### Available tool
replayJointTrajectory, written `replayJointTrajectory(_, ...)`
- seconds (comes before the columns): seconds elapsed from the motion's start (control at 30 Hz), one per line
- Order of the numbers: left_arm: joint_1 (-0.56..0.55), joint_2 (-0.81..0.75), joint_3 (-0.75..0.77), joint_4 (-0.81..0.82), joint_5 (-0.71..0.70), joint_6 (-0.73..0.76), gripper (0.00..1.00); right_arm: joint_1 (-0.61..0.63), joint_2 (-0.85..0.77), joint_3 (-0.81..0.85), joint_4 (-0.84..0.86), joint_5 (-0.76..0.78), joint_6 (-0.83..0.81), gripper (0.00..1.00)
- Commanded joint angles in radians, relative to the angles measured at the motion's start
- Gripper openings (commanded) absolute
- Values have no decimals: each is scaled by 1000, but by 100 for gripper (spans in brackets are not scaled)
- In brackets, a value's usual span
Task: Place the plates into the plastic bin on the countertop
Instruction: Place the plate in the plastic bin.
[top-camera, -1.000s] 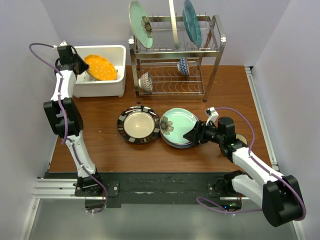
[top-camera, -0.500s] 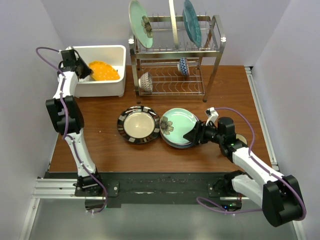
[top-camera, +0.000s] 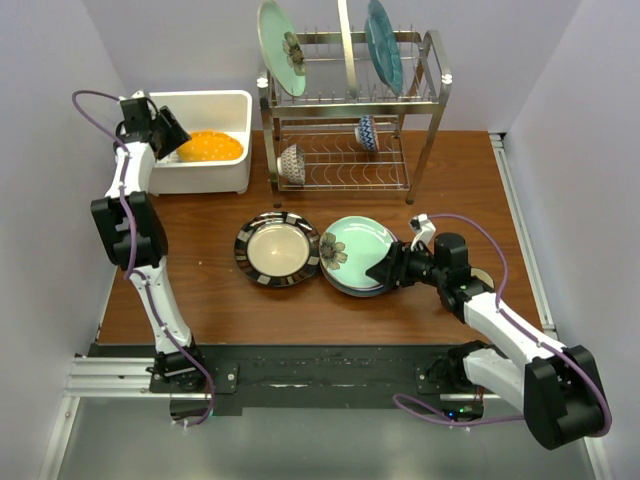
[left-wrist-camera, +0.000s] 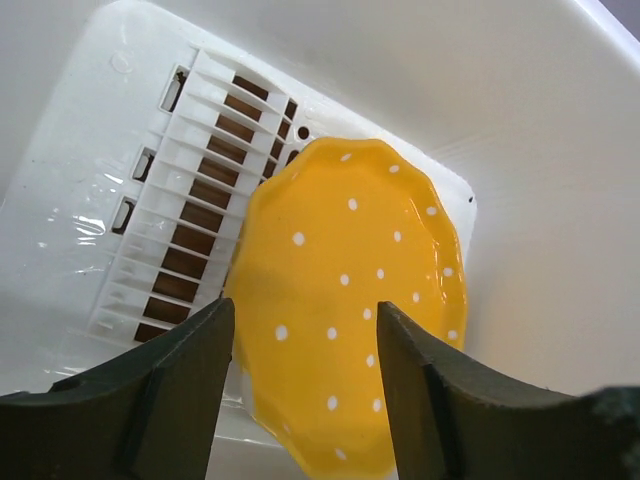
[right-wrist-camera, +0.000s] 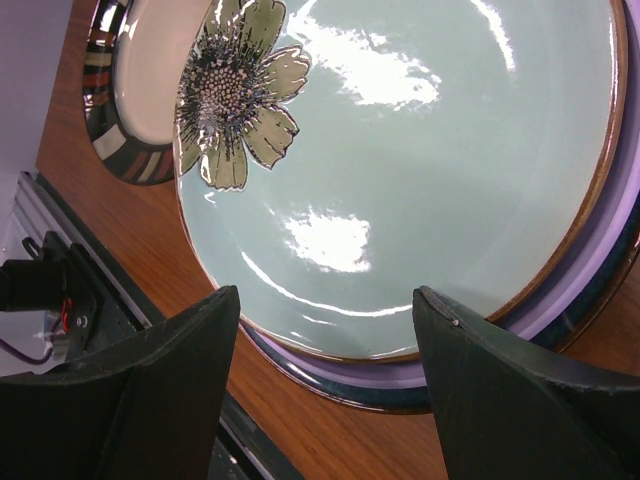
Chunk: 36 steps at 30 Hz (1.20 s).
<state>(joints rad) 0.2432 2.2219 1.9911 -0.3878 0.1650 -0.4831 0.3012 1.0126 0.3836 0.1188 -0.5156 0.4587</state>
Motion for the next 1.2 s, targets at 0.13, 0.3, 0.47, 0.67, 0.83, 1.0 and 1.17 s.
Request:
replayJointTrajectory(0.13, 4, -71, 55, -22, -61, 60, 69, 3, 8, 23, -31, 15, -14, 74)
replayJointTrajectory(0.3, 1, -119, 37, -13, -62, 55, 71, 3, -2, 21, -41, 17, -12, 74)
replayJointTrajectory(0.47, -5, -192, 26, 17, -32, 44, 78, 3, -8, 23, -42, 19, -8, 74)
replayJointTrajectory(0.67, -22, -304, 8, 43, 14, 51, 91, 3, -8, 29, -42, 23, -3, 74)
replayJointTrajectory(0.83, -39, -433, -107, 89, 70, 35, 93, 3, -3, 41, -50, 25, 0, 74)
replayJointTrajectory(1.0, -47, -562, -265, 164, 137, -14, 94, 1, -8, 72, -100, 57, -12, 74)
replayJointTrajectory(1.17, -79, -660, -362, 155, 169, -5, 94, 3, -20, 115, -169, 92, -23, 74)
